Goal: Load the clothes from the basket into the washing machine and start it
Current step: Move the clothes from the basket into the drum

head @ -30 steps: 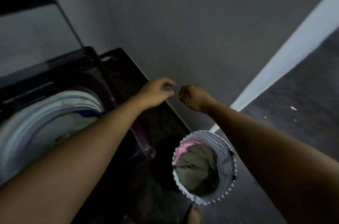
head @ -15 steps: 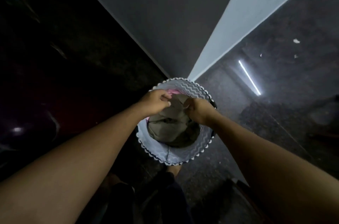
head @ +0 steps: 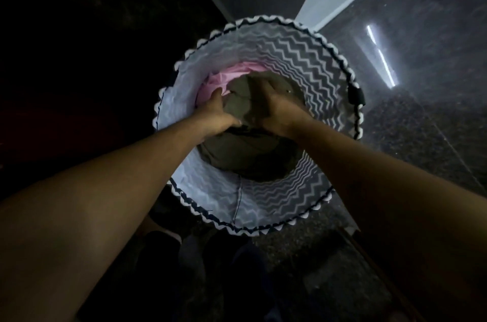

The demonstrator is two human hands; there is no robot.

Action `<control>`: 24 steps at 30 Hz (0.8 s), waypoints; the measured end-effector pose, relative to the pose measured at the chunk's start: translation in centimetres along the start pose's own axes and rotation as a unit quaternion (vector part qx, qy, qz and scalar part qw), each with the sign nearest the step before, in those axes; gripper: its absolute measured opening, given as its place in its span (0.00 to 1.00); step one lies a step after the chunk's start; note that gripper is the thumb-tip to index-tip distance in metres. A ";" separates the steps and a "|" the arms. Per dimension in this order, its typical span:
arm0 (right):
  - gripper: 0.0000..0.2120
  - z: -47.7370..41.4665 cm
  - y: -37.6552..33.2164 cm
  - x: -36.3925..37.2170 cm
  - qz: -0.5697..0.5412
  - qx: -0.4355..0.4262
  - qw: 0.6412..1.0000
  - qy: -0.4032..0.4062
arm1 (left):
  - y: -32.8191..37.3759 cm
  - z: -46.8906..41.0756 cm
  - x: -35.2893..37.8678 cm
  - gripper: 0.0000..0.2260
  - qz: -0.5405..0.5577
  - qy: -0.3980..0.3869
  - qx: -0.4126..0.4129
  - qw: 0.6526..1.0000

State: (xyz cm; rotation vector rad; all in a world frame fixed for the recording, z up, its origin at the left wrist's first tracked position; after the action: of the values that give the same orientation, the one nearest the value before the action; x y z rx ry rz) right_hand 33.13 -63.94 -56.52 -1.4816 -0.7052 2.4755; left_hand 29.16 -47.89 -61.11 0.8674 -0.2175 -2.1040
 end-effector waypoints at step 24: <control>0.05 8.6 -0.2 -4.6 -0.466 0.308 0.828 0.041 | 1.7 5.8 0.7 0.42 -0.120 -0.053 0.148 0.980</control>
State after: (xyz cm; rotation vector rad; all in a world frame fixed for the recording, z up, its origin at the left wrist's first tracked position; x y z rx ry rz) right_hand 27.96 -68.16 -49.40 -0.7115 -0.3865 1.6099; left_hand 26.22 -50.36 -56.39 0.9963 -0.5158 -2.3843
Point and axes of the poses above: each hand's wrist, its own z-axis away from the middle knuckle, its own x-axis out of the palm, y = z × x, the point moved 9 cm from there along -z, towards the middle knuckle, and after that the axes turned 11 degrees about y, right-handed, at the moved point
